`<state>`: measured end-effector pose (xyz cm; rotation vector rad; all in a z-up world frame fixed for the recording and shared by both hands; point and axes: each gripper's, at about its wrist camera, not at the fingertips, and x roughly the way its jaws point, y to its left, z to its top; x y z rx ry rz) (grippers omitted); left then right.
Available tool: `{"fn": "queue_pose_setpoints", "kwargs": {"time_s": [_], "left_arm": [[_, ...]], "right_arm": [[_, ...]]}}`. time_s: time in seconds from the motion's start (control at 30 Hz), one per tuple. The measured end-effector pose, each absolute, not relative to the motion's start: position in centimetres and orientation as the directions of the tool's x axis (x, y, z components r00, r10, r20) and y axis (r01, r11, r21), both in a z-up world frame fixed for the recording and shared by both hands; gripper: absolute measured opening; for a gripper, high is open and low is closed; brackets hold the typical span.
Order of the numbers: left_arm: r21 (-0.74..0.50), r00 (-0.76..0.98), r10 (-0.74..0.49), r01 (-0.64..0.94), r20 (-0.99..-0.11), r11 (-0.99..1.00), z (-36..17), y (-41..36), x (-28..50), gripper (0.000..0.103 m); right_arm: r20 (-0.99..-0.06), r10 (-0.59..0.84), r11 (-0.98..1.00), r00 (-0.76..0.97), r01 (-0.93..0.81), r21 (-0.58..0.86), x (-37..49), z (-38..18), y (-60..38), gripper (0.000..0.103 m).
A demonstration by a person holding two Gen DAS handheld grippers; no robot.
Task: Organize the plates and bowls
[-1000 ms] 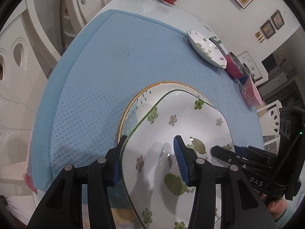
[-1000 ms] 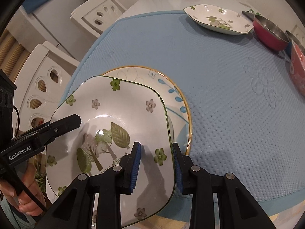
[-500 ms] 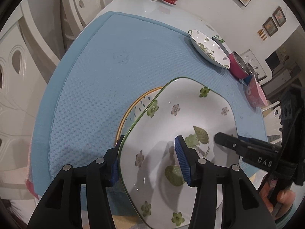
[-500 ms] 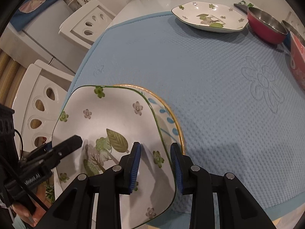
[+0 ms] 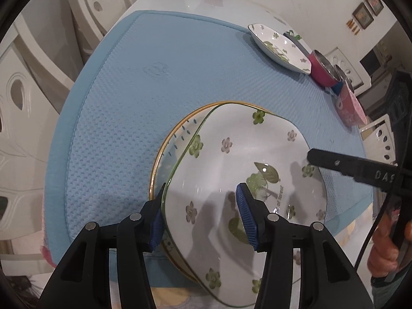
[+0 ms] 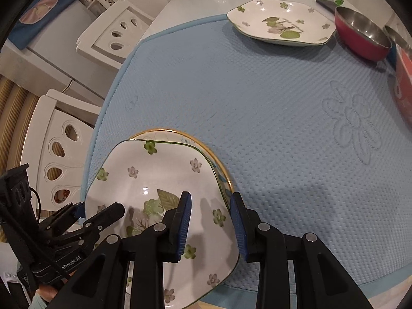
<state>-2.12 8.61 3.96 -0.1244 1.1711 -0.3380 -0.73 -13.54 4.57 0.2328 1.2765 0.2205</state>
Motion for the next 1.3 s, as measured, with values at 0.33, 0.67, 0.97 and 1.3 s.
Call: {"fn": "queue_pose_setpoints", "kwargs": {"time_s": [0.33, 0.67, 0.97, 1.3], "left_arm": [[-0.203, 0.429, -0.276, 0.208, -0.860, 0.957, 8.1, 12.1, -3.0, 0.048], [-0.258, 0.380, -0.324, 0.215, -0.867, 0.942, 6.8, 10.9, -4.0, 0.048], [-0.254, 0.434, -0.321, 0.206, -0.842, 0.945, 8.5, 12.1, -2.5, 0.048], [-0.269, 0.427, -0.336, 0.211, -0.839, 0.940, 8.0, 12.8, -0.1, 0.048]], "right_arm": [[-0.885, 0.310, 0.943, 0.347, 0.007, 0.333, -2.7, 7.5, -15.7, 0.031], [-0.953, 0.221, 0.974, 0.209, -0.001, 0.226, -6.7, 5.5, -12.3, 0.031], [-0.973, 0.171, 0.985, 0.157, -0.009, 0.171, -6.1, 4.8, -9.8, 0.031], [-0.980, 0.180, 0.978, 0.088, 0.086, 0.188, -6.4, 4.0, -12.1, 0.031]]}}
